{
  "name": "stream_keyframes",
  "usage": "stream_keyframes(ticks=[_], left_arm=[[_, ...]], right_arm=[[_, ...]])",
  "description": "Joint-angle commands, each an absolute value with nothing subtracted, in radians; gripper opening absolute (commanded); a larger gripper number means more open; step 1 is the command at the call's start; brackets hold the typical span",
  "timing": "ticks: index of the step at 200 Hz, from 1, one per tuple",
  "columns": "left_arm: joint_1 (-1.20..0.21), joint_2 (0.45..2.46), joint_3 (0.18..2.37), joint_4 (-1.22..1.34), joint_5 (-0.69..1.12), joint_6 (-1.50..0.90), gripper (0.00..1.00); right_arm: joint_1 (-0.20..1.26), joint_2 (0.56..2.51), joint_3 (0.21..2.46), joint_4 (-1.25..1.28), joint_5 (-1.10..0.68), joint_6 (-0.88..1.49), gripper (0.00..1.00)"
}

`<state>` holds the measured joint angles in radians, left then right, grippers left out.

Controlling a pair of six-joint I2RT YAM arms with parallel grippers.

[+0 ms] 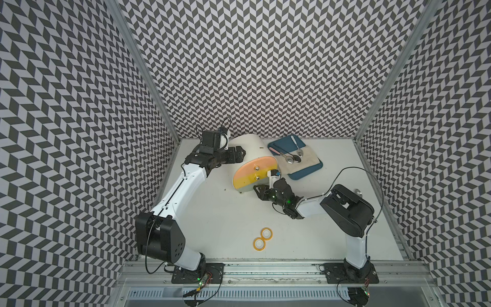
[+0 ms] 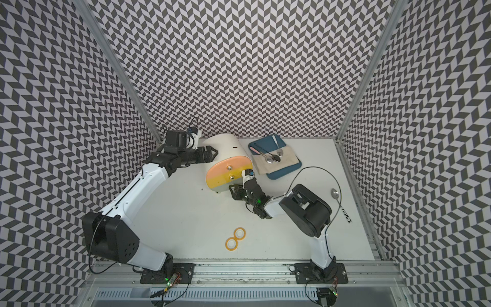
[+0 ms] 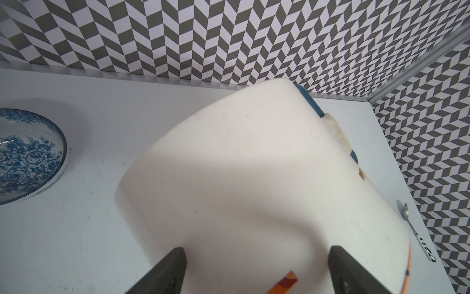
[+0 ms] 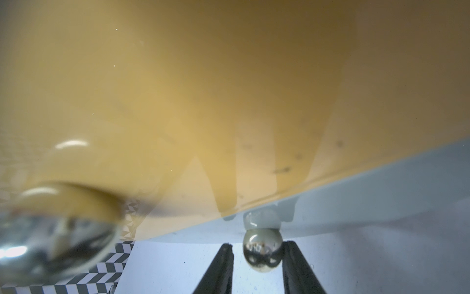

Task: Place the transparent tape into the drawer according to color
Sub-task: Open the drawer in the storage box.

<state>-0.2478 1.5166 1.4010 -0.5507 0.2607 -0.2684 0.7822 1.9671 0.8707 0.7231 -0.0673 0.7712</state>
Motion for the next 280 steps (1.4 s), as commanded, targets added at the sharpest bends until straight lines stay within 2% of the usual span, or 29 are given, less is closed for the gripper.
stream_keyframes(ticks=[1, 38, 123, 280], left_arm=[[-0.244, 1.534, 1.371, -0.604, 0.265, -0.237, 0.91], [-0.244, 1.531, 1.369, -0.609, 0.266, -0.233, 0.9], [-0.243, 1.531, 1.361, -0.603, 0.268, -0.23, 0.9], [-0.244, 1.534, 1.359, -0.592, 0.268, -0.232, 0.9]], right_arm=[[0.778, 1.985, 0.882, 0.806, -0.051, 0.784, 0.35], [0.778, 1.992, 0.89, 0.805, -0.039, 0.794, 0.31], [0.78, 1.976, 0.851, 0.824, -0.058, 0.804, 0.11], [0.851, 1.676, 0.583, 0.653, -0.052, 0.799, 0.06]])
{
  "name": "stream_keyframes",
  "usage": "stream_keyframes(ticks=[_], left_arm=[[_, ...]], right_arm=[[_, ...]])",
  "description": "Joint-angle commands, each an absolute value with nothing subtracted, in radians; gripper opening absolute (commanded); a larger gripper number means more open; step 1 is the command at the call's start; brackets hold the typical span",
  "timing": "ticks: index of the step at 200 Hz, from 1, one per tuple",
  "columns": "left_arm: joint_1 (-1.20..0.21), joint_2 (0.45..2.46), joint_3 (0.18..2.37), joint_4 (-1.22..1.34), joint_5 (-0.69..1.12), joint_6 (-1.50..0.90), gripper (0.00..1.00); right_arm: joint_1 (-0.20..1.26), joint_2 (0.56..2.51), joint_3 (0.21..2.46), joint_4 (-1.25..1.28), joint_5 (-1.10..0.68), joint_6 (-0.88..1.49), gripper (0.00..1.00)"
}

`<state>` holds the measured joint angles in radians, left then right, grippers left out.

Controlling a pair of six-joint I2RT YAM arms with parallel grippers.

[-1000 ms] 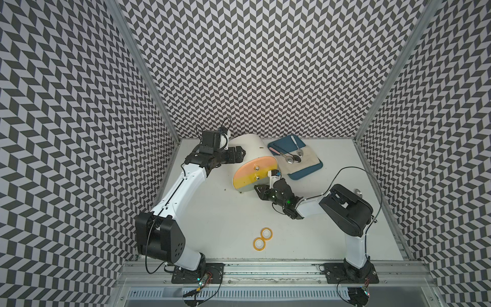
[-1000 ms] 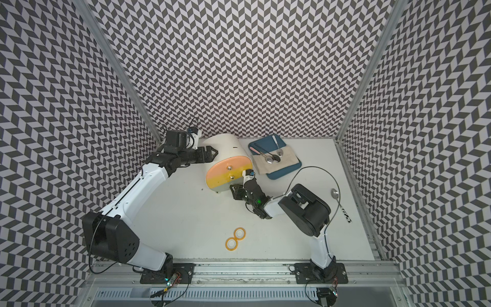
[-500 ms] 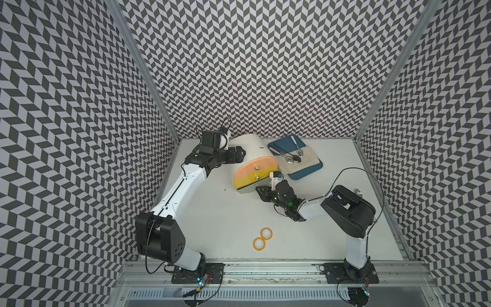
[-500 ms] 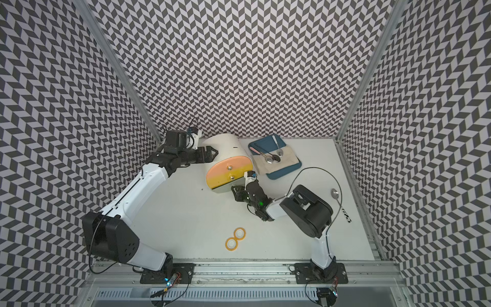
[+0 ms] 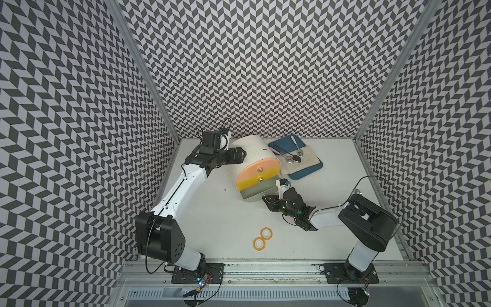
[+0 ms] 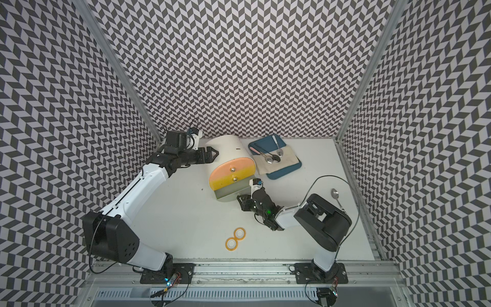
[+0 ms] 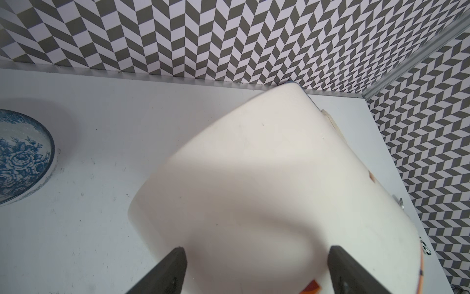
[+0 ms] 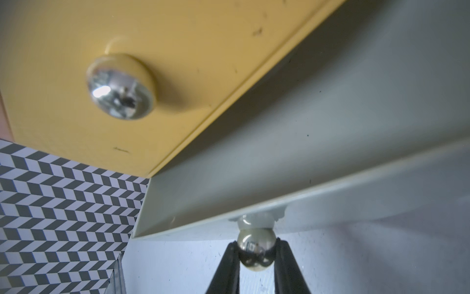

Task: Place the transparent tape into the drawer according to color
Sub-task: Open the drawer in the storage box.

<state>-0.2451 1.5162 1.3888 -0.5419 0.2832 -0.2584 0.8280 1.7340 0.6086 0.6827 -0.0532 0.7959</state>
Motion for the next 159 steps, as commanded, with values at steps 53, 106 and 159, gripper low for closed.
stream_keyframes(ticks=[53, 106, 159], left_arm=[[-0.244, 1.528, 1.348, -0.583, 0.271, -0.239, 0.9], [-0.243, 1.485, 1.33, -0.566, 0.278, -0.252, 0.93], [-0.238, 1.416, 1.308, -0.533, 0.33, -0.288, 0.97]], right_arm=[[0.87, 1.616, 0.568, 0.563, -0.027, 0.792, 0.24], [0.881, 1.525, 0.651, 0.273, -0.057, 0.711, 0.68], [0.944, 1.496, 0.768, -0.105, -0.046, 0.563, 0.75]])
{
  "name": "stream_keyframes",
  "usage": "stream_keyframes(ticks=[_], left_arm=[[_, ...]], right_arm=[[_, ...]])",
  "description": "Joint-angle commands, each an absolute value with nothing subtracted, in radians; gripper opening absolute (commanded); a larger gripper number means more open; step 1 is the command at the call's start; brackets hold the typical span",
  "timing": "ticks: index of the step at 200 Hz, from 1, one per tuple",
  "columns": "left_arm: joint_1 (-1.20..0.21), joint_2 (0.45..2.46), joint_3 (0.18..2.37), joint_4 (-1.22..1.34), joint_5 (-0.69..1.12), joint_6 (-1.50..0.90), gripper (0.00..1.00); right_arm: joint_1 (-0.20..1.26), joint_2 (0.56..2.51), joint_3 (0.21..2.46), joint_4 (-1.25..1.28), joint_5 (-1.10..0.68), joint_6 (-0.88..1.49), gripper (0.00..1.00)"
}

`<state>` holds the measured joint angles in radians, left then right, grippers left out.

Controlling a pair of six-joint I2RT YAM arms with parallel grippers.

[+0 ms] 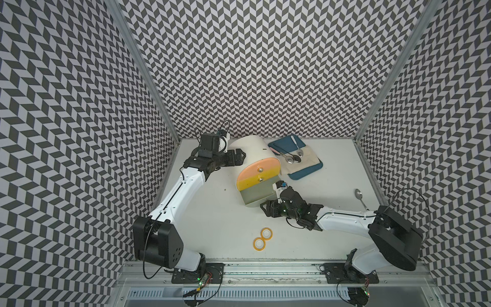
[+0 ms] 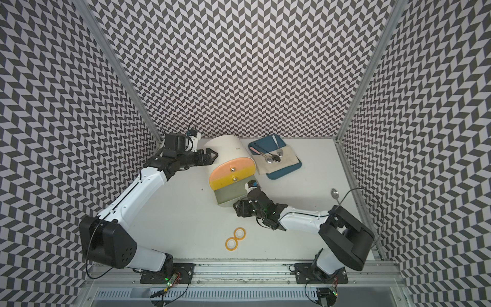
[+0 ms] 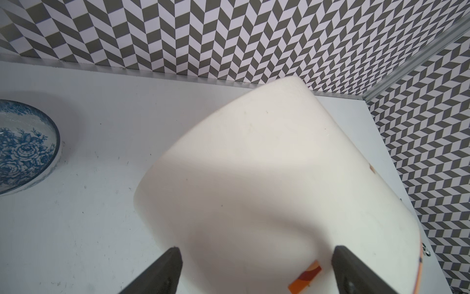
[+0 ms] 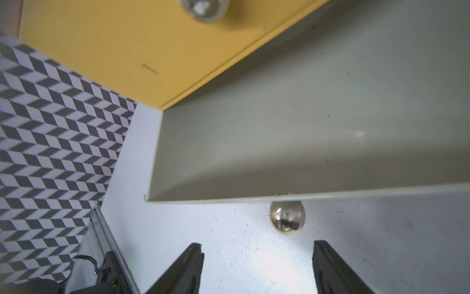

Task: Place the transparent tape into the drawer according to color
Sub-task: Open the drawer in the storage box.

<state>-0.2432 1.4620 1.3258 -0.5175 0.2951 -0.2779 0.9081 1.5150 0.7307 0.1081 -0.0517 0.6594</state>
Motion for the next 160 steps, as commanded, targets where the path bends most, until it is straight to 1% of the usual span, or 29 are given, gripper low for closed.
stream_keyframes(ticks=[1, 34, 76, 128, 160], left_arm=[[-0.238, 1.415, 1.307, -0.533, 0.332, -0.29, 0.97], [-0.217, 1.354, 1.275, -0.52, 0.383, -0.318, 1.0], [-0.184, 1.264, 1.209, -0.523, 0.432, -0.337, 1.0], [-0.138, 1.185, 1.152, -0.553, 0.461, -0.323, 1.0], [-0.111, 1.174, 1.134, -0.561, 0.478, -0.309, 1.0]], right_arm=[[0.945, 1.496, 0.77, -0.111, -0.045, 0.56, 0.75], [1.005, 1.534, 0.84, -0.275, -0.011, 0.524, 0.76], [1.079, 1.605, 0.921, -0.392, 0.067, 0.52, 0.79], [1.127, 1.694, 1.004, -0.469, 0.132, 0.519, 0.78], [1.142, 1.722, 1.02, -0.481, 0.119, 0.517, 0.78]])
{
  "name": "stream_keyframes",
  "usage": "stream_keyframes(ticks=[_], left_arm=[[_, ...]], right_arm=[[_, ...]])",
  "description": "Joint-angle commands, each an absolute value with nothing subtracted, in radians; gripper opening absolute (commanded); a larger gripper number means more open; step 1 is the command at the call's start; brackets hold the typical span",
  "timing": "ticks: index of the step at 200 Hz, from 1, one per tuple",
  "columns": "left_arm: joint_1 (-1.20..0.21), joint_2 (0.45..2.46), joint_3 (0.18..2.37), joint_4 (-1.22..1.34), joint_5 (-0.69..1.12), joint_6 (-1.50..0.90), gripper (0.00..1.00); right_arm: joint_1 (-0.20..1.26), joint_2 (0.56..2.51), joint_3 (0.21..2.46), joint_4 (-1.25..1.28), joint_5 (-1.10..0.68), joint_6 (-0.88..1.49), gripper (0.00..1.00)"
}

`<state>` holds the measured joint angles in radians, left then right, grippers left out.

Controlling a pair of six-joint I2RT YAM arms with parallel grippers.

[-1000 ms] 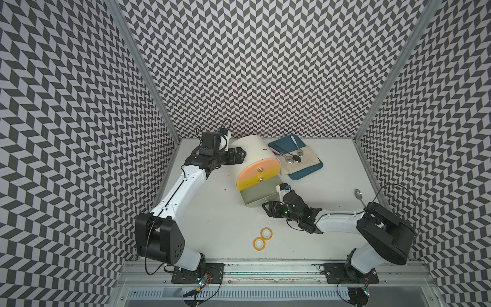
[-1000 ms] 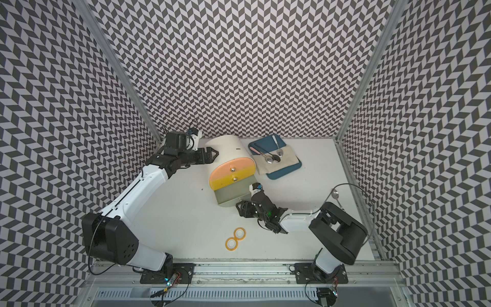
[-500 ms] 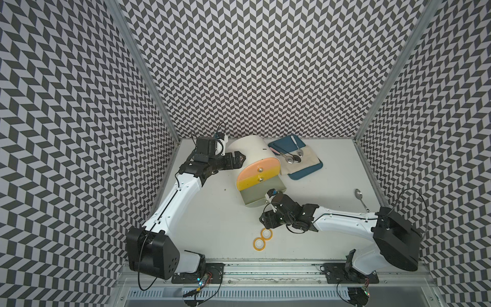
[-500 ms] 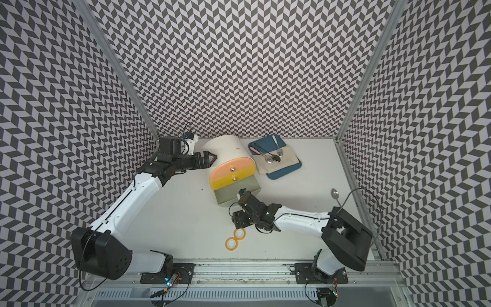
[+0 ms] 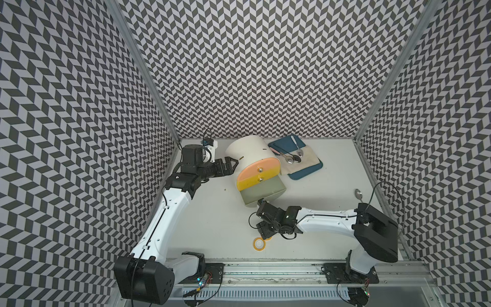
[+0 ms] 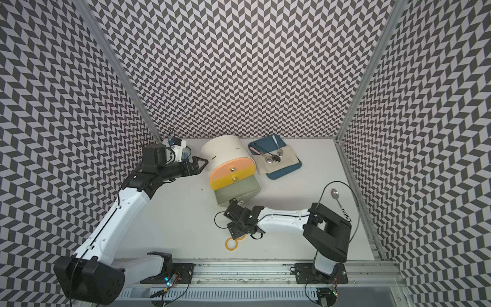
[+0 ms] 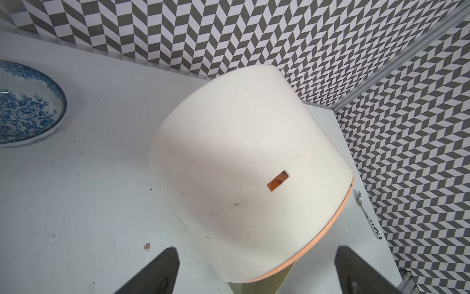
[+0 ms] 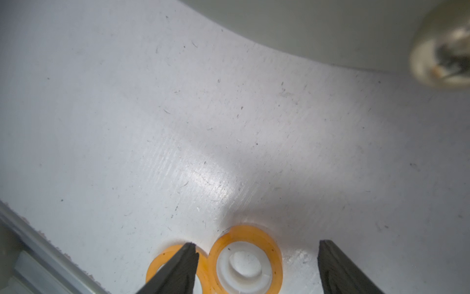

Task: Place the transparent tape into the drawer according to color
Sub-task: Open the drawer in the storage box.

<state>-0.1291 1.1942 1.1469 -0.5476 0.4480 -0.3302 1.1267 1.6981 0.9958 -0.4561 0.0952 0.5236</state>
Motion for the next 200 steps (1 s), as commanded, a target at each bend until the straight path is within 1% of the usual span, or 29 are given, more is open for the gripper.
stream_keyframes(ticks=[1, 103, 164, 200], left_arm=[[-0.111, 1.174, 1.133, -0.561, 0.479, -0.309, 1.0], [-0.098, 1.182, 1.122, -0.552, 0.488, -0.299, 1.0], [-0.098, 1.183, 1.129, -0.558, 0.489, -0.296, 1.0], [-0.098, 1.187, 1.134, -0.556, 0.493, -0.296, 1.0]], right_arm=[[1.142, 1.722, 1.021, -0.483, 0.118, 0.517, 0.78], [1.157, 1.804, 1.057, -0.565, 0.126, 0.511, 0.78], [1.154, 1.747, 1.011, -0.619, 0.102, 0.522, 0.79], [1.152, 1.739, 1.03, -0.641, 0.06, 0.499, 0.79]])
